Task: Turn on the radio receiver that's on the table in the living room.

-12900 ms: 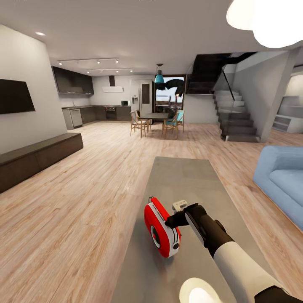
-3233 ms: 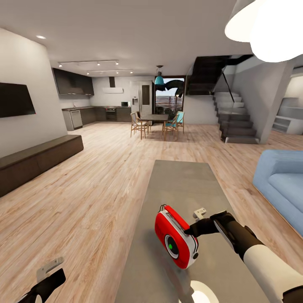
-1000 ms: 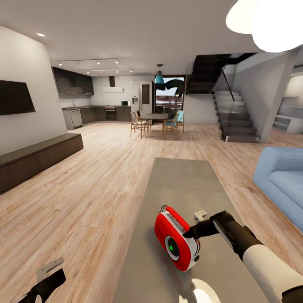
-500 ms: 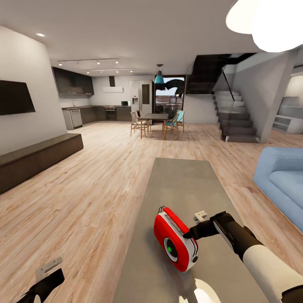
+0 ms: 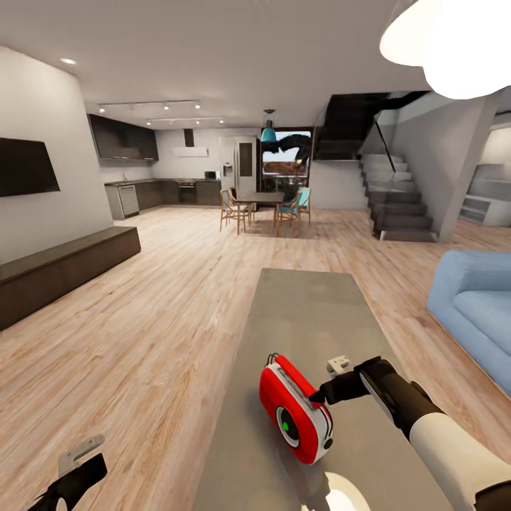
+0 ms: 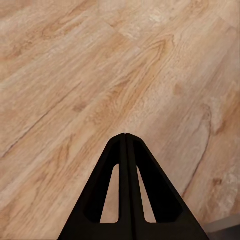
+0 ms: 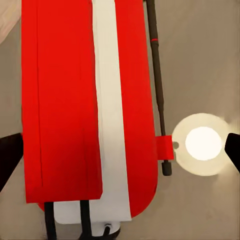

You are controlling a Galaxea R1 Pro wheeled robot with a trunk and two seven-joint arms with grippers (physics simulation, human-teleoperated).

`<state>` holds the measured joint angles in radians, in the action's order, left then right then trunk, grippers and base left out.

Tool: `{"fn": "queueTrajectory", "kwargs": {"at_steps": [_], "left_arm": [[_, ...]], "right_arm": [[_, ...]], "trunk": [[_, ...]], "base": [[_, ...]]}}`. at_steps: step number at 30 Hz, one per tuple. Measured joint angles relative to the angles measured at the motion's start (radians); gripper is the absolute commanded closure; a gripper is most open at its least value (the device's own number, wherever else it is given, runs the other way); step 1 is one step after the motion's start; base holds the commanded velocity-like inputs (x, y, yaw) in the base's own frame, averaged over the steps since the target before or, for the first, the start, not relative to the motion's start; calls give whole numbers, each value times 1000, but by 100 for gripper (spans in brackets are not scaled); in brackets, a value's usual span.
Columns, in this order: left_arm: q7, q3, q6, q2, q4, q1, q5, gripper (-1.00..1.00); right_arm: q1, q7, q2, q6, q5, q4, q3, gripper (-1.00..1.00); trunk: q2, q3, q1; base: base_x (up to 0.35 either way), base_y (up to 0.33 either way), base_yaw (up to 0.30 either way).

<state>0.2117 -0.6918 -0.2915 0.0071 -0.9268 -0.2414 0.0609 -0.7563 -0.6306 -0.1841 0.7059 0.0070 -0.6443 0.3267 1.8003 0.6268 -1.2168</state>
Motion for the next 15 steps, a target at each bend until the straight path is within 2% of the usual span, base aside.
{"fn": "queueTrajectory", "kwargs": {"at_steps": [2, 4, 6, 9, 15], "left_arm": [[0, 0, -1, 0, 0, 0, 18, 100], [1, -1, -1, -1, 0, 0, 68, 100], [2, -1, -1, -2, 0, 0, 98, 100], [3, -4, 1, -2, 0, 0, 113, 100], [3, -9, 3, -2, 0, 0, 120, 100]], "right_arm": [[0, 0, 0, 0, 0, 0, 0, -100], [0, 0, 0, 0, -1, 0, 0, -100], [0, 0, 0, 0, -1, 0, 0, -100], [0, 0, 0, 0, -1, 0, -1, -100], [0, 0, 0, 0, -1, 0, -2, -100]], "trunk": [[-14, -6, 8], [-28, -13, 15], [-42, -19, 23], [-63, -28, 34], [-105, -47, 57]], "base": [[0, 0, 0], [0, 0, 0], [0, 0, 0], [0, 0, 0], [0, 0, 0]]}}
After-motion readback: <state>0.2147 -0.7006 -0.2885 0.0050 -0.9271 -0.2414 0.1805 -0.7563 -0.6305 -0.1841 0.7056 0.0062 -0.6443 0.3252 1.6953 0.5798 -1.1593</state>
